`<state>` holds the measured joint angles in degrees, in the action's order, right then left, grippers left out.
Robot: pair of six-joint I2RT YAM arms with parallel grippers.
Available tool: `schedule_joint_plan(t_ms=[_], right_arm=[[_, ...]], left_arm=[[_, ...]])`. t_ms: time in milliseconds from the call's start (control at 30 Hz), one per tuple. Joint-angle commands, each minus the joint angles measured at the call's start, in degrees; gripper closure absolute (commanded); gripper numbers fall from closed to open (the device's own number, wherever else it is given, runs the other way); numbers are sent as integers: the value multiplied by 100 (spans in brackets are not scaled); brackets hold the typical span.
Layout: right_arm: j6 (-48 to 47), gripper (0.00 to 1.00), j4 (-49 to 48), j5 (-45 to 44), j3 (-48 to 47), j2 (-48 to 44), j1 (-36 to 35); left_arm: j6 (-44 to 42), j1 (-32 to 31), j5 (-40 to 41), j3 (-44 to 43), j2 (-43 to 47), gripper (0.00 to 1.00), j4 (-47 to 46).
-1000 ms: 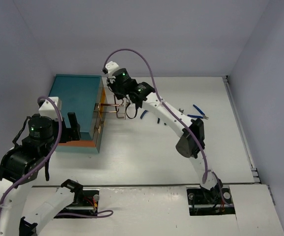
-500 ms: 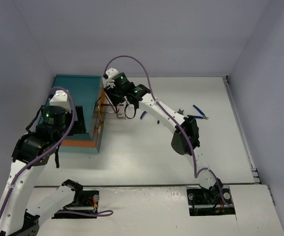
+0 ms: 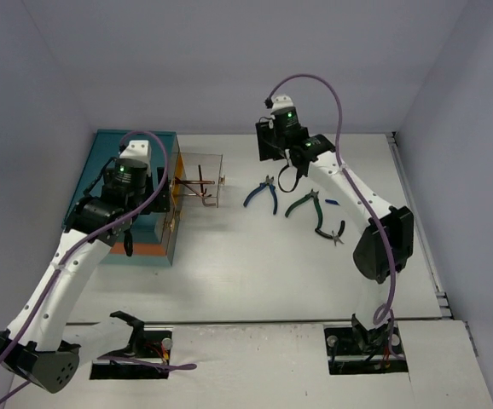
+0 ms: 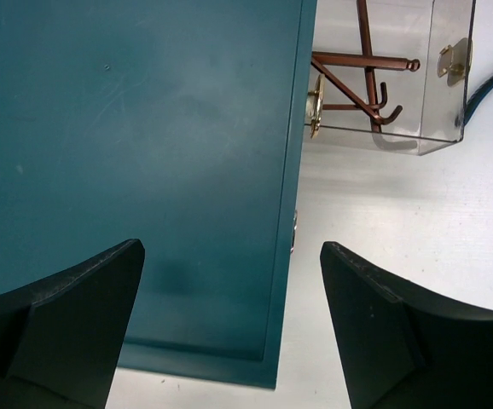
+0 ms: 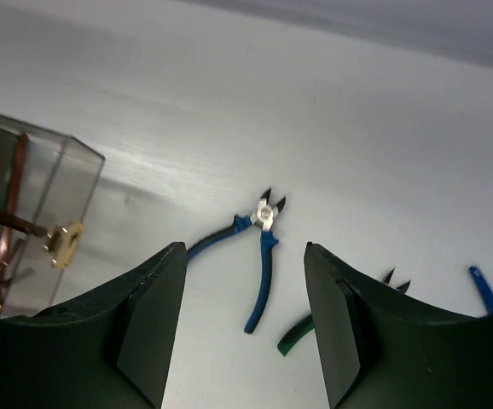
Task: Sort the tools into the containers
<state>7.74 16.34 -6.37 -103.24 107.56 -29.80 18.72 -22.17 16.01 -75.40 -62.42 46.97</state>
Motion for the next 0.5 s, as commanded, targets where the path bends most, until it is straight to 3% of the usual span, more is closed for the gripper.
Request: schedule_joint_plan(t_ms=[0,467], right_arm=[[351,46,-455,423,622,71,-141],[649,48,-1262,1045,294,1056,-723]], left_arm=[[-21,39,140,-23,-85,19,-648],[-136,121,187,439,3,19,-1001]])
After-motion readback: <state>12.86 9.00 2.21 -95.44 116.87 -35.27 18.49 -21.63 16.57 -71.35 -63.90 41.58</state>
